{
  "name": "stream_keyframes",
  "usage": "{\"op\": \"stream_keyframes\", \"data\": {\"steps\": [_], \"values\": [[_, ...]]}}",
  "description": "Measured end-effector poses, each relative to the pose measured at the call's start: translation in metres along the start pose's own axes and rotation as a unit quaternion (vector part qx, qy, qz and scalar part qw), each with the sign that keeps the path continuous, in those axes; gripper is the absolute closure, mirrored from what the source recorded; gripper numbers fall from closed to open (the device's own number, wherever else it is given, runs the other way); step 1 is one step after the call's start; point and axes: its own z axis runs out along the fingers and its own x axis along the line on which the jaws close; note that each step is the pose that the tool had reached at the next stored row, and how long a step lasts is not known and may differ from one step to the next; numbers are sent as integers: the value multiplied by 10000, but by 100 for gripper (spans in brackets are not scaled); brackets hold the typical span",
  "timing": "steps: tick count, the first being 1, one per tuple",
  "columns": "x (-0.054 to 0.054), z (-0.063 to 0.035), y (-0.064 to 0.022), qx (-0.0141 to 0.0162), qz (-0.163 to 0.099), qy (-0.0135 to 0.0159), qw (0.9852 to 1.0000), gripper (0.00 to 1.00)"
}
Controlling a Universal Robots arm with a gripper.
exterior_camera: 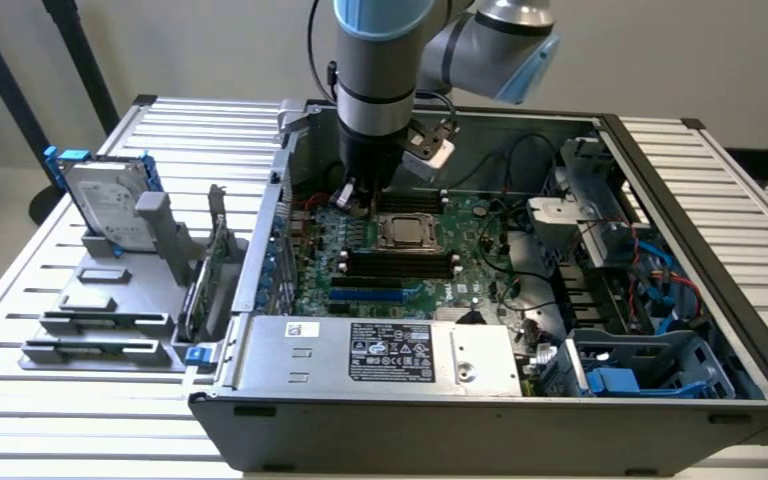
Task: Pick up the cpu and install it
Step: 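Install the first cpu locking lever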
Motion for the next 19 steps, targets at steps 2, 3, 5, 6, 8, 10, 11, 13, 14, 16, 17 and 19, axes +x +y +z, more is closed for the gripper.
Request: {"op": "stream_keyframes", "data": {"steps": [2,3,5,6,8,10,11,13,14,16,17,19], "values": [[6,1,-2,-39,-42,-24,10000,89],[9,1,-3,-58,-64,-39,10000,89],[15,3,-5,-93,-109,-65,9999,89],[19,3,-7,-110,-128,-79,9998,89],[27,5,-10,-142,-160,-109,9997,89],[38,7,-14,-176,-187,-141,9996,89],[44,9,-16,-193,-200,-160,9995,89],[54,10,-20,-227,-223,-208,9993,89],[58,11,-22,-244,-236,-237,9991,89],[66,13,-27,-275,-263,-296,9988,89],[71,14,-31,-287,-275,-320,9987,89],[79,11,-35,-292,-305,-338,9985,89]]}}
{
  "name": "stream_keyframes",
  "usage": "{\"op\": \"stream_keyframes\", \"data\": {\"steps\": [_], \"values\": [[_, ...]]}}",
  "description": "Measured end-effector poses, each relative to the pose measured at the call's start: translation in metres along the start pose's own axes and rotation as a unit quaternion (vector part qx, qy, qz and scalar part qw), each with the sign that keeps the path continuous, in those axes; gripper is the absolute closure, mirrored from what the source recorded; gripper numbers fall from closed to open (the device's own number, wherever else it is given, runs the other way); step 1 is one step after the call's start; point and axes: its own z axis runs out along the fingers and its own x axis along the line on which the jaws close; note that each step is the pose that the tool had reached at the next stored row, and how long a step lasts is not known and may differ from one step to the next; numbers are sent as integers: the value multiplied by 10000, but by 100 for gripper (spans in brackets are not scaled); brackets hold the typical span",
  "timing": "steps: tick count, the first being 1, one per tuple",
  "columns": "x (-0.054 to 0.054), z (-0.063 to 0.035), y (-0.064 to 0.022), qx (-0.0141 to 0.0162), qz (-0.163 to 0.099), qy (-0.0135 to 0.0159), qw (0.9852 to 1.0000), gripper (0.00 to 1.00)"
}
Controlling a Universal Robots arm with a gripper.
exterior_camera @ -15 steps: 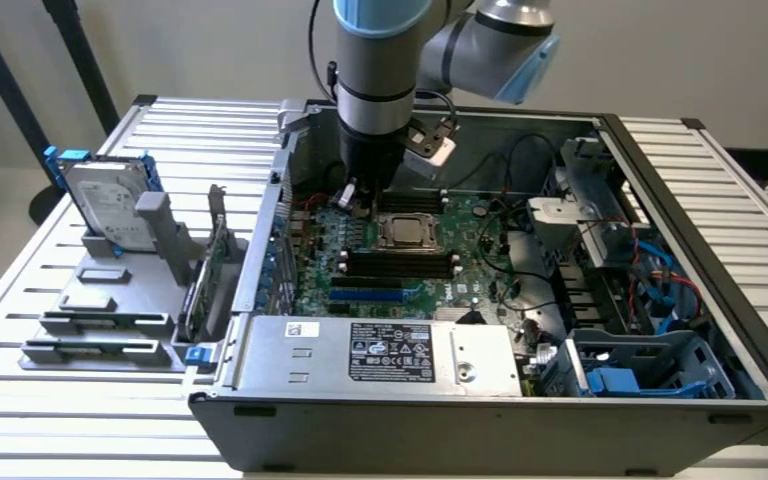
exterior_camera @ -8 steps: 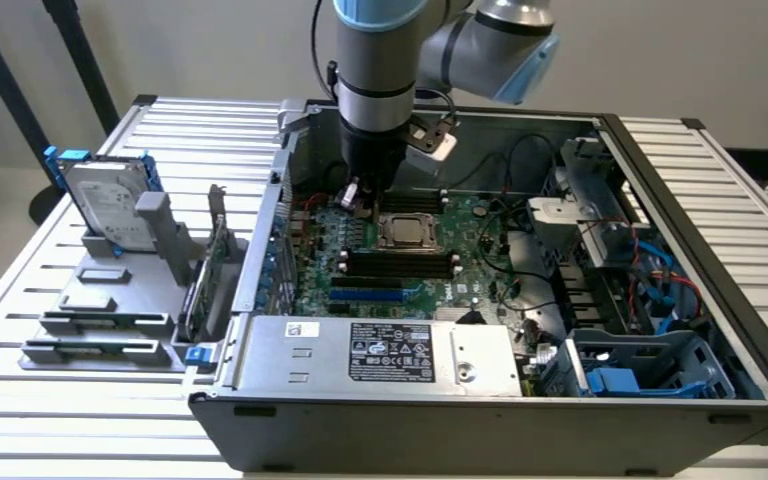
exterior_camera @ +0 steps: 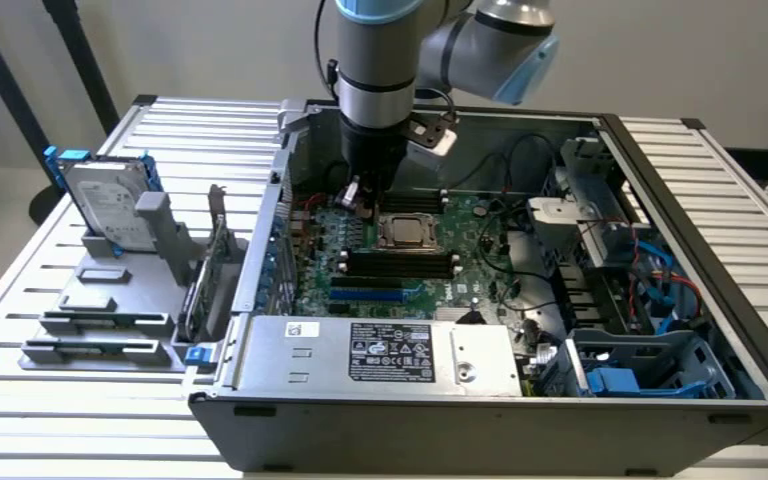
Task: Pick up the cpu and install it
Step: 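Install the first cpu locking lever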
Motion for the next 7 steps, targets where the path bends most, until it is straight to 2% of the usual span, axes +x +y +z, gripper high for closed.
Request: {"op": "stream_keyframes", "data": {"steps": [7], "values": [[0,0,0,0,-3,1,10000,89]]}}
